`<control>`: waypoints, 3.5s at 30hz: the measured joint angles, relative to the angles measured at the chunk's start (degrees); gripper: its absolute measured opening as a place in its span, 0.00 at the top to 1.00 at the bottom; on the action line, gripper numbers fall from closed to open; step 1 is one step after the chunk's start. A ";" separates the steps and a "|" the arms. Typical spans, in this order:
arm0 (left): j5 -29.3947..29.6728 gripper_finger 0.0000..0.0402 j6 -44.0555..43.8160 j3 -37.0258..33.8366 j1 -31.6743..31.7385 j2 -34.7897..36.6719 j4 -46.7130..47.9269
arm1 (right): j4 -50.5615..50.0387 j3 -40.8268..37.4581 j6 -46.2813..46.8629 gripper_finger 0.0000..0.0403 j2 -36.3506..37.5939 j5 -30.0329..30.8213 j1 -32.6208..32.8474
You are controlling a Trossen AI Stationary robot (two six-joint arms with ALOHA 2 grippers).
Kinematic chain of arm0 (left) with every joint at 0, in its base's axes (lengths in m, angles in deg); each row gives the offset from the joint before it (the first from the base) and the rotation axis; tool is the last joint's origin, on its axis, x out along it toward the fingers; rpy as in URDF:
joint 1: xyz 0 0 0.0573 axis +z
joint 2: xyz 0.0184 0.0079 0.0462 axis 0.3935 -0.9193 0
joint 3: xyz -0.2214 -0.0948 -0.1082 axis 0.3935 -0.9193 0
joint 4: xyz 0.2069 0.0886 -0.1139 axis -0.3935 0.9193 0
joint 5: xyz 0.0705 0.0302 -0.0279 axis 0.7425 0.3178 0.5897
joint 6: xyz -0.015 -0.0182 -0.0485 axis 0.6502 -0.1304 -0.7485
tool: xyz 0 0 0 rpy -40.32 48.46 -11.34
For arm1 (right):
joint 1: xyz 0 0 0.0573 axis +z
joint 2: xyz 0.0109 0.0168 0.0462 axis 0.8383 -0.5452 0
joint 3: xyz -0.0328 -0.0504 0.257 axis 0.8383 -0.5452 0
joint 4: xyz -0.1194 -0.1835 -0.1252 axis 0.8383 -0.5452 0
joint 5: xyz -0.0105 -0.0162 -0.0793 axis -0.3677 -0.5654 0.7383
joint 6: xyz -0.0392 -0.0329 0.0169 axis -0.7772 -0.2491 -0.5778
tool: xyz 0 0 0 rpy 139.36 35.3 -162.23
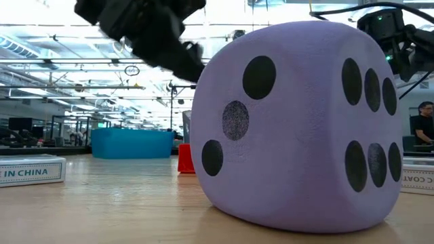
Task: Pick & Place Toys
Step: Put the red game piece into the white bin
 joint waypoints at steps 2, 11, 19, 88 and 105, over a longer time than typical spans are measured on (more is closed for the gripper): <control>1.23 0.30 -0.99 -1.44 -0.78 0.00 0.43 | -0.01 0.00 0.01 0.34 0.00 0.00 0.00; 4.38 0.30 -9.41 -10.71 -1.45 -0.38 -6.50 | -0.02 0.00 0.03 0.34 0.00 0.02 0.00; 4.84 0.30 -8.51 -13.58 -1.08 -2.53 -12.50 | -0.37 0.02 0.43 0.34 -0.07 0.06 0.00; 14.66 0.50 -4.93 -1.59 7.11 5.01 -12.24 | 14.78 0.57 -1.91 0.34 -7.35 -34.63 19.94; 13.23 0.50 -5.05 -1.59 7.12 4.50 -12.18 | 15.04 16.14 1.54 0.34 -31.48 -28.48 26.27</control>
